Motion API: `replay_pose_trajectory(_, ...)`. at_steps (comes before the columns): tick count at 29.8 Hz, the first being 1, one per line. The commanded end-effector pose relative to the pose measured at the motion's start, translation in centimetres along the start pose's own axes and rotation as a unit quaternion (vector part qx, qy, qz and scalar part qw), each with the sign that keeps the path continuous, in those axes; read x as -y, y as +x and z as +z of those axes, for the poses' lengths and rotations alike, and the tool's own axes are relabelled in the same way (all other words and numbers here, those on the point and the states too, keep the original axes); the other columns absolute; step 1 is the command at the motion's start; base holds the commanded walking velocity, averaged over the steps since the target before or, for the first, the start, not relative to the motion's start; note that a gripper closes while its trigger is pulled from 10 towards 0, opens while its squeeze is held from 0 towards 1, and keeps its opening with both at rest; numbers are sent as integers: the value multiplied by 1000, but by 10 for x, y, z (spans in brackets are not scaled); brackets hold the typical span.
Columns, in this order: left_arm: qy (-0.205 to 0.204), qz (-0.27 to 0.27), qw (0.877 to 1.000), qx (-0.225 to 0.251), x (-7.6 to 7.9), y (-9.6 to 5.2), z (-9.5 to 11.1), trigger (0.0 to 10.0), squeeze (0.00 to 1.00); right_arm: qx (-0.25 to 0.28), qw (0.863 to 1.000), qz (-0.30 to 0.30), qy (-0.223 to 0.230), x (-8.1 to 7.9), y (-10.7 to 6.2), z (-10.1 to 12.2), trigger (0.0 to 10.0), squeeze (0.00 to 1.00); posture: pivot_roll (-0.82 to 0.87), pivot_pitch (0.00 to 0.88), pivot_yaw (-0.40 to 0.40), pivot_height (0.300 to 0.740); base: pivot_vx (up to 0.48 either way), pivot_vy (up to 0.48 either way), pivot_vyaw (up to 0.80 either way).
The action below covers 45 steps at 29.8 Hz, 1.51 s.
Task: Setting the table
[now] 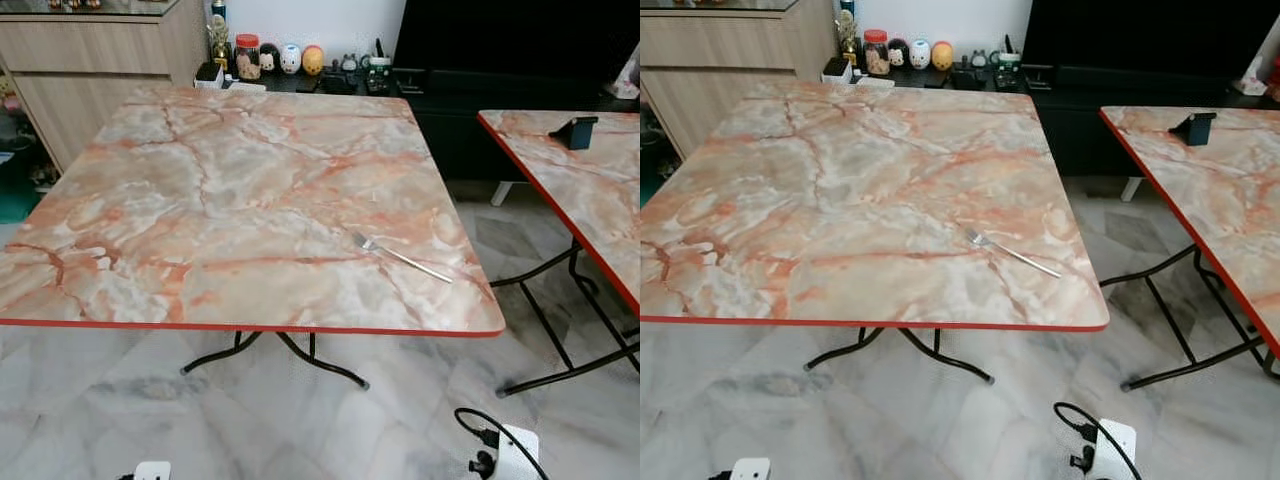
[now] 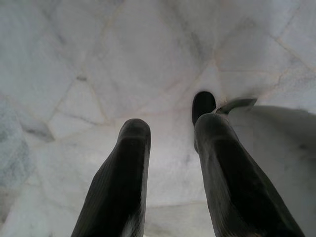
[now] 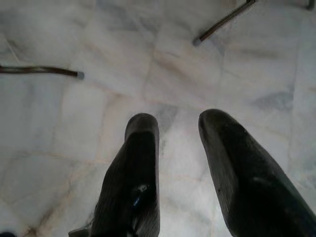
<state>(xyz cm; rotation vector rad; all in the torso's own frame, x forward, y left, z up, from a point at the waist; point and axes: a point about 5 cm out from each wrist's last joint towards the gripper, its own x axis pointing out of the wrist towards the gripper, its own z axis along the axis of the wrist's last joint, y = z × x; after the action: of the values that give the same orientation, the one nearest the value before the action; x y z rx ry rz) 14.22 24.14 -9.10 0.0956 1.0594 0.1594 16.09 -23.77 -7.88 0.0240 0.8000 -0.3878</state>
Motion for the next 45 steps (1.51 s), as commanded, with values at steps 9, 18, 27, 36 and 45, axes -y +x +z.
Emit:
replay_pose_trajectory(9,10,-5,1000,-8,4,0,-3,10000,0,147,988,4,-39,16,-15,12,10000,0,56,0,-64,740,0,0,0)
replay_pose_trajectory(18,20,-2,1000,-8,2,0,-1,10000,0,301,949,32,-84,13,-44,53,10000,0,33,0,-57,740,0,0,0)
replay_pose_trajectory(27,24,-2,1000,-7,1,0,0,10000,0,423,898,48,-106,-7,-51,142,10000,0,26,0,-47,740,0,0,0)
replay_pose_trajectory(36,27,1,1000,-6,-1,0,-1,10000,0,510,838,148,-125,-50,-78,208,10000,0,25,0,-45,740,0,0,0)
replay_pose_trajectory(45,27,1,1000,-1,-2,0,-1,10000,0,490,852,148,-114,-48,-84,196,10000,0,24,0,-30,740,0,0,0)
